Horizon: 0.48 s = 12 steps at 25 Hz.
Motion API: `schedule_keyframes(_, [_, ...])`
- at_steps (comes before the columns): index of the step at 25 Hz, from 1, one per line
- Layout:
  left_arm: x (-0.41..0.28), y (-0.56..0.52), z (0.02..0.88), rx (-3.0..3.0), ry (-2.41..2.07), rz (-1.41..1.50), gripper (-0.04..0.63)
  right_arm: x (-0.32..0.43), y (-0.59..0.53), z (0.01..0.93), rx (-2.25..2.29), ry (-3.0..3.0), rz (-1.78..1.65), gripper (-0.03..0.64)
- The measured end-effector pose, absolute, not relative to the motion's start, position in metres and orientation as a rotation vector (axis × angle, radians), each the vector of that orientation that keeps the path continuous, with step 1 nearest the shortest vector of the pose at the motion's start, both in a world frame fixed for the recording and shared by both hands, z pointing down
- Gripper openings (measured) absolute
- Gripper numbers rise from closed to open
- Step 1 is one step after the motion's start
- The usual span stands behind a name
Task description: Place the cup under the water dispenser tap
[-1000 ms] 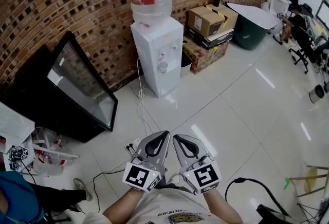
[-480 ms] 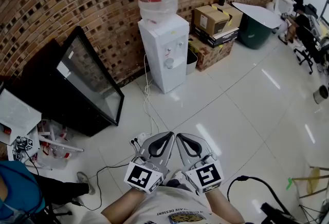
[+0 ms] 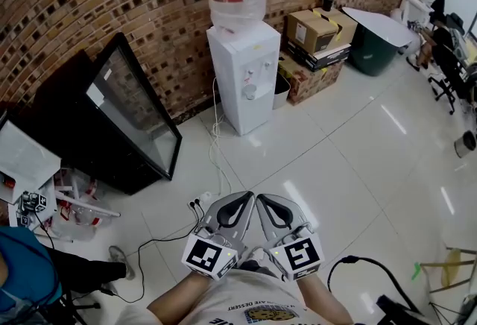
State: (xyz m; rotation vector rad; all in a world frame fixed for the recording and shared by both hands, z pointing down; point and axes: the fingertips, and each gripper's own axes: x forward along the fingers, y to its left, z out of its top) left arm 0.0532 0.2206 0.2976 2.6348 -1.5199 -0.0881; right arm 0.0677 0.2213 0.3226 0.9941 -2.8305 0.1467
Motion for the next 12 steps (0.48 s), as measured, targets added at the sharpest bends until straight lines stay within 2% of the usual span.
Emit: schedule_keyframes(12, [0.0544, 0.2152, 0.2990, 2.641, -1.517, -0.090, -0.009, 0.0694, 0.2152, 0.3281, 1.009, -2.832, 0.149, 0.006])
